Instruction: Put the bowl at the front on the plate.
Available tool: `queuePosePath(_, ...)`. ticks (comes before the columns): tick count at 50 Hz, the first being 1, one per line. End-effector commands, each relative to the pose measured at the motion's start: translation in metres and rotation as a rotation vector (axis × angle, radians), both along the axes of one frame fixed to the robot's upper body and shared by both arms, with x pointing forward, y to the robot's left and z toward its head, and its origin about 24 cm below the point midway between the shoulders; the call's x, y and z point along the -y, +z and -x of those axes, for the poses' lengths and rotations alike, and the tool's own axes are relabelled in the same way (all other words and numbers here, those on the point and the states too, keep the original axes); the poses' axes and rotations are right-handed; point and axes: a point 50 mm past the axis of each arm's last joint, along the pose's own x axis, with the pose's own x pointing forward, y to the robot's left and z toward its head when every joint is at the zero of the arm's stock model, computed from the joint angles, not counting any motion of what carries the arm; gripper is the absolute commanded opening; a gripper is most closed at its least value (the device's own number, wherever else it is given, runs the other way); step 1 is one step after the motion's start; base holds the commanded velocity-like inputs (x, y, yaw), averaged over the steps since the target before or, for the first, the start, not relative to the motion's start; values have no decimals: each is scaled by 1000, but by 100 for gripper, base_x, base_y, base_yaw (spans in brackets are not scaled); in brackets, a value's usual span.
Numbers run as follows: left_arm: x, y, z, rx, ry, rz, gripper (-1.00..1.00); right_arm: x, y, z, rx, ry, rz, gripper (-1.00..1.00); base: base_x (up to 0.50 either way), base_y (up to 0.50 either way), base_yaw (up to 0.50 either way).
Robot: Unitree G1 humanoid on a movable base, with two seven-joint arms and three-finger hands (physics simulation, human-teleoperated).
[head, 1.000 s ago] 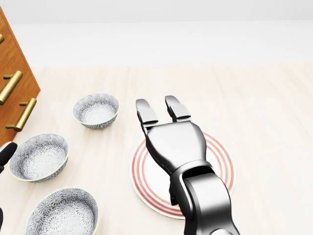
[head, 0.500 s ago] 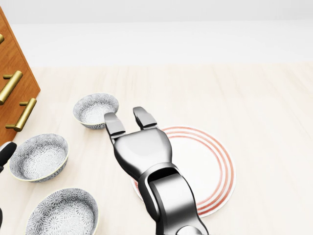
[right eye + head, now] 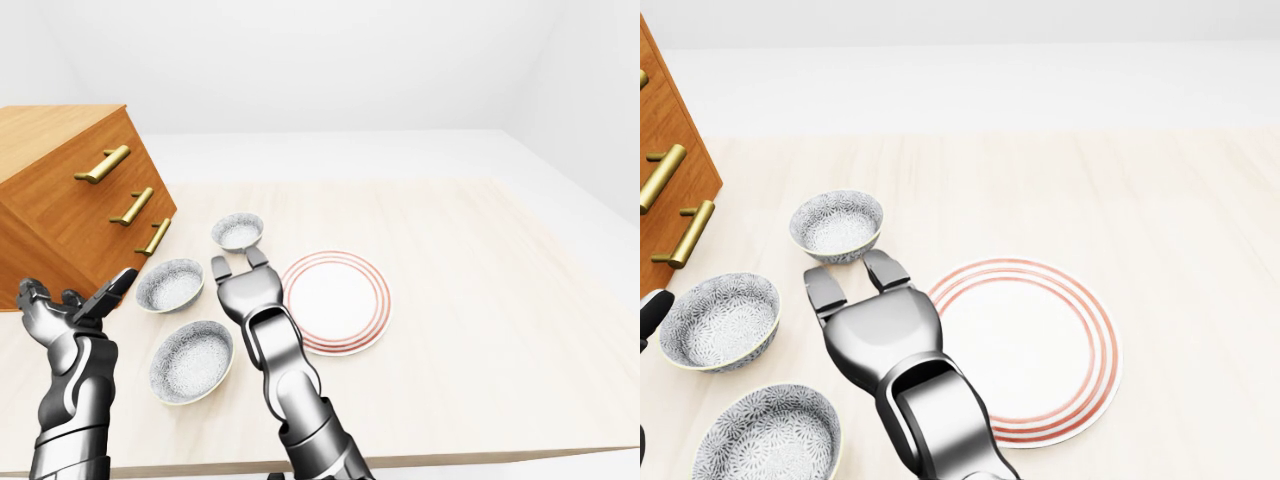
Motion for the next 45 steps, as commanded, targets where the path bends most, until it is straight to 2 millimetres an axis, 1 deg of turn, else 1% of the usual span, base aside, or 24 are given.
queuePosePath(1,0,0,0,1,1,0,100,-14,-12,11,-64,60,-13,100,0,0,0)
queuePosePath(3,0,0,0,1,1,-1,100,-19,-20,16,-101,85,-10,100,0,0,0)
queuePosePath(6,0,0,0,1,0,-1,100,-23,-26,19,-126,113,-4,100,0,0,0)
queuePosePath(9,0,0,0,1,1,-1,100,-27,-26,20,-127,123,0,100,0,0,0)
queuePosePath(12,0,0,1,1,1,-1,100,-26,-33,21,-148,135,12,100,0,0,0)
queuePosePath(14,0,1,1,2,0,0,100,-23,-34,20,-165,137,-13,100,0,0,0)
queuePosePath(45,0,1,1,2,0,0,100,-23,-34,20,-165,136,-13,100,0,0,0)
